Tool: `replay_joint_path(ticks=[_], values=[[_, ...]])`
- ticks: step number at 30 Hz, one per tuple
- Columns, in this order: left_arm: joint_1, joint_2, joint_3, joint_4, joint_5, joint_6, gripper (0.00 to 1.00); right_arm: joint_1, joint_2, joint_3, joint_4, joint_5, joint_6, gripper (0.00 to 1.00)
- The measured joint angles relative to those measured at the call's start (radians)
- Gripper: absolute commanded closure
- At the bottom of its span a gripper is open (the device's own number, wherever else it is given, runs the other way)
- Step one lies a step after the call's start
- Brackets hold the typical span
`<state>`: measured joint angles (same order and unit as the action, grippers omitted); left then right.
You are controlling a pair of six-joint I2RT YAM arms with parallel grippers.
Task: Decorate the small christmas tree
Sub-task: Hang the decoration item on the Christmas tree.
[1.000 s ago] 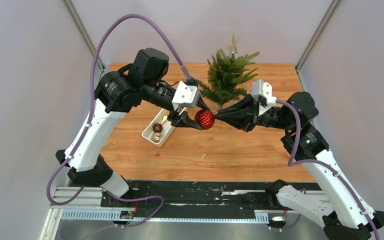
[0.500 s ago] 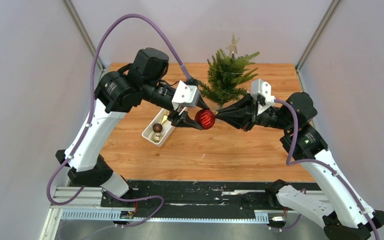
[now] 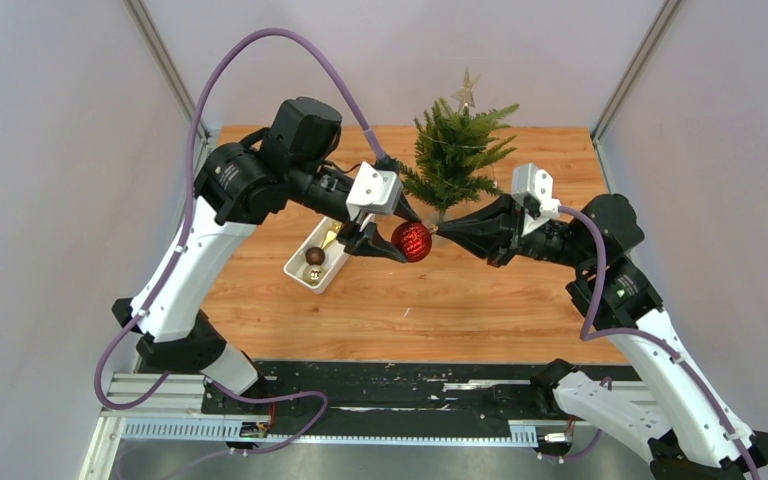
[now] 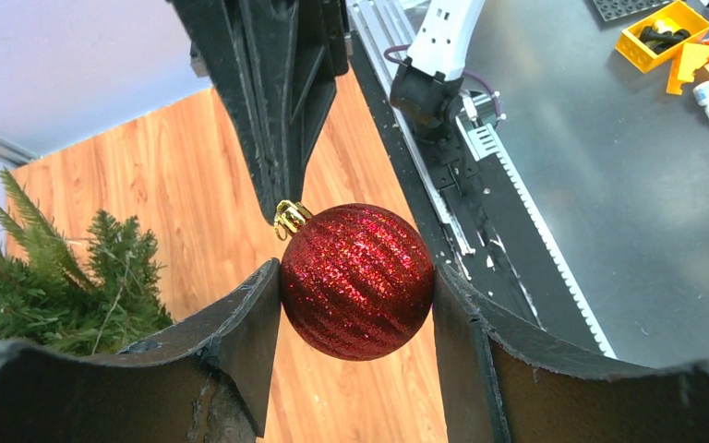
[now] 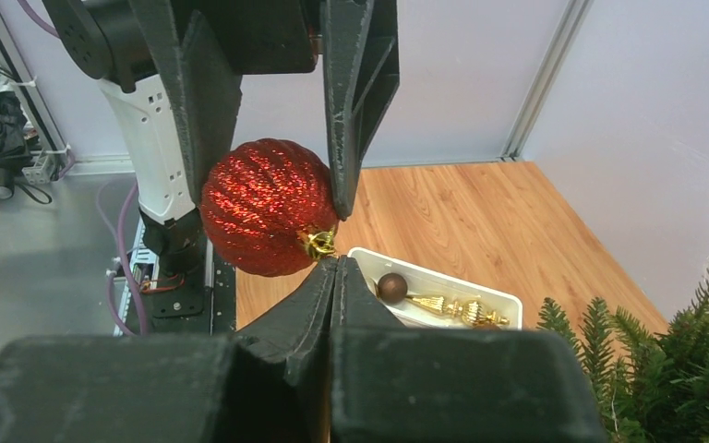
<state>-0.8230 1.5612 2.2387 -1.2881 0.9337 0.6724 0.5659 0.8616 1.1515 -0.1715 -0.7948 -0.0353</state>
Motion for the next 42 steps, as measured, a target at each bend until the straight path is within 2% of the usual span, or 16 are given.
replay_joint_path(ticks=[29,38,42], values=[[0.000,-0.016,-0.063,0.069,-0.143,-0.043,1.00,-0.007,-0.074,-0.026,-0.077,0.229,-0.036,1.00],[0.000,-0.016,-0.104,0.103,-0.242,-0.032,1.00,-0.007,-0.018,-0.025,-0.065,0.335,-0.002,1.00],[-0.009,-0.019,-0.116,0.111,-0.337,0.061,1.00,-0.010,0.045,-0.011,-0.066,0.378,0.016,1.00]])
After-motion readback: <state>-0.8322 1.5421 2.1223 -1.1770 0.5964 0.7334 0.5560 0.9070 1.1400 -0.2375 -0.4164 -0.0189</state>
